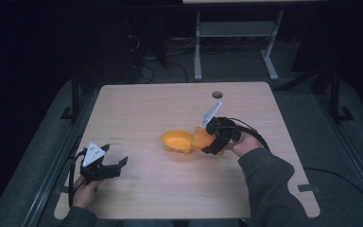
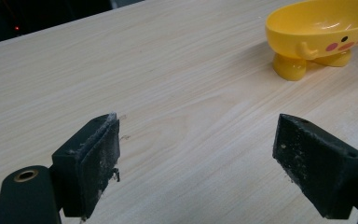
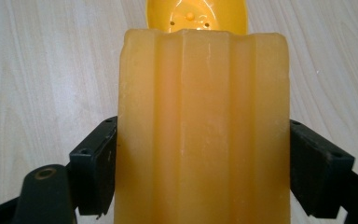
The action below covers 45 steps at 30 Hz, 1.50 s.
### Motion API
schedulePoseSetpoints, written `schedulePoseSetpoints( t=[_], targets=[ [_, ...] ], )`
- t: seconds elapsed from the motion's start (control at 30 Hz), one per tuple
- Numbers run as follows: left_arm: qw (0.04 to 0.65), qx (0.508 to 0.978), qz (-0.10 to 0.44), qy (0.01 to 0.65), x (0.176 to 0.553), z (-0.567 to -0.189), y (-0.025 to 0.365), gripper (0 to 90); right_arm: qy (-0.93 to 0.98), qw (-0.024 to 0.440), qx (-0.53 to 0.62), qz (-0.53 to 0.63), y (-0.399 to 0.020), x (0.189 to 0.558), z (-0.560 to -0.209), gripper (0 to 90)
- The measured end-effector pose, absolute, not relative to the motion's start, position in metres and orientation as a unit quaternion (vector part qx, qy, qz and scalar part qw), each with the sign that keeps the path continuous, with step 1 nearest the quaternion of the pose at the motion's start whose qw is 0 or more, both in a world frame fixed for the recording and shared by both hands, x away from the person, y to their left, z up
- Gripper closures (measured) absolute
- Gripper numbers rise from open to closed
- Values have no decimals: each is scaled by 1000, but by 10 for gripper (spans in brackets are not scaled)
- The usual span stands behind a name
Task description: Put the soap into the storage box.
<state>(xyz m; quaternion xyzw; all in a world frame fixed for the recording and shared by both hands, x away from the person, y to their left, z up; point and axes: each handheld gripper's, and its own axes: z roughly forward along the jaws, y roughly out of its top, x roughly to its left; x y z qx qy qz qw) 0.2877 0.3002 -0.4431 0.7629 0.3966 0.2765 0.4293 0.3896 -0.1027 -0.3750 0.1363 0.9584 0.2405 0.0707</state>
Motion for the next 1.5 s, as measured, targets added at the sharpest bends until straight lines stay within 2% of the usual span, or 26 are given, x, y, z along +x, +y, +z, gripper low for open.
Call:
schedulePoseSetpoints(
  t=[1.5],
  targets=[
    [435, 758, 276, 400, 288, -443, 301, 140, 966, 66, 89, 234, -37, 420, -359, 204]
  ],
)
